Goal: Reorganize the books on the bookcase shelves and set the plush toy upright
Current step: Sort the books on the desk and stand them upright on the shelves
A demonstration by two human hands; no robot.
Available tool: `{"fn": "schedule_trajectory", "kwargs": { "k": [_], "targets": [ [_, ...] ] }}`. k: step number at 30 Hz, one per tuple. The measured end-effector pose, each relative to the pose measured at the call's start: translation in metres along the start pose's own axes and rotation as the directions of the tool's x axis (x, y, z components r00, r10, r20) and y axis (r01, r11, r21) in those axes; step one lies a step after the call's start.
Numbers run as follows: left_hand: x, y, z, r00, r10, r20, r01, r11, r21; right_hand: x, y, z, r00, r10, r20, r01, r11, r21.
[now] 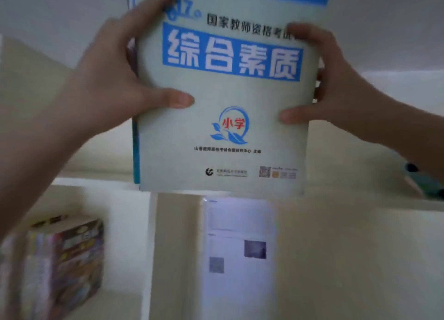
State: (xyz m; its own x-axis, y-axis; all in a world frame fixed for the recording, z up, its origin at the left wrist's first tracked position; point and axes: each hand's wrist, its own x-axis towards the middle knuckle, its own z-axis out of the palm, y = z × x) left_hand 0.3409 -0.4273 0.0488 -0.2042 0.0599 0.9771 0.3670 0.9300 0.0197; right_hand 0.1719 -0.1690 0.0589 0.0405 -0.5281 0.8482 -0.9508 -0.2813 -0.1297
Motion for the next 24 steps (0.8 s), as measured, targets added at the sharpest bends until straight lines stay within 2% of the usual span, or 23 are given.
{"fn": "schedule_trajectory", "kwargs": {
  "k": [2, 4, 6, 12, 17, 22, 24],
  "targets": [
    [-0.002, -0.011, -0.015, 0.999, 0.028, -0.043, -0.022, 0.992, 0.125, 0.024, 0.024, 0.030, 1.000, 0.001, 0.029, -0.002, 0.998, 0.059],
    [-0.014, -0.031, -0.030, 0.999, -0.021, -0.024, 0.026, 0.975, 0.221, 0.051, 0.047, 0.072, 0.999, -0.011, 0.046, 0.005, 0.993, 0.120],
    [-0.015, -0.056, -0.044, 0.991, -0.126, -0.051, 0.136, 0.946, 0.293, 0.072, 0.071, 0.110, 0.997, 0.014, 0.082, -0.030, 0.980, 0.197],
    [-0.039, -0.125, -0.056, 0.915, -0.339, -0.218, 0.395, 0.864, 0.313, 0.148, 0.126, 0.202, 0.984, -0.015, 0.180, -0.034, 0.964, 0.265],
    [-0.052, -0.175, -0.067, 0.899, -0.307, -0.312, 0.394, 0.878, 0.271, 0.200, 0.144, 0.271, 0.971, -0.008, 0.240, -0.066, 0.952, 0.299],
    [-0.056, -0.222, -0.081, 0.885, -0.233, -0.403, 0.405, 0.812, 0.420, 0.220, 0.167, 0.343, 0.930, 0.134, 0.342, -0.242, 0.925, 0.294],
    [-0.054, -0.243, -0.086, 0.873, -0.253, -0.417, 0.442, 0.772, 0.457, 0.220, 0.180, 0.373, 0.912, 0.125, 0.390, -0.233, 0.942, 0.242]
  ]
}}
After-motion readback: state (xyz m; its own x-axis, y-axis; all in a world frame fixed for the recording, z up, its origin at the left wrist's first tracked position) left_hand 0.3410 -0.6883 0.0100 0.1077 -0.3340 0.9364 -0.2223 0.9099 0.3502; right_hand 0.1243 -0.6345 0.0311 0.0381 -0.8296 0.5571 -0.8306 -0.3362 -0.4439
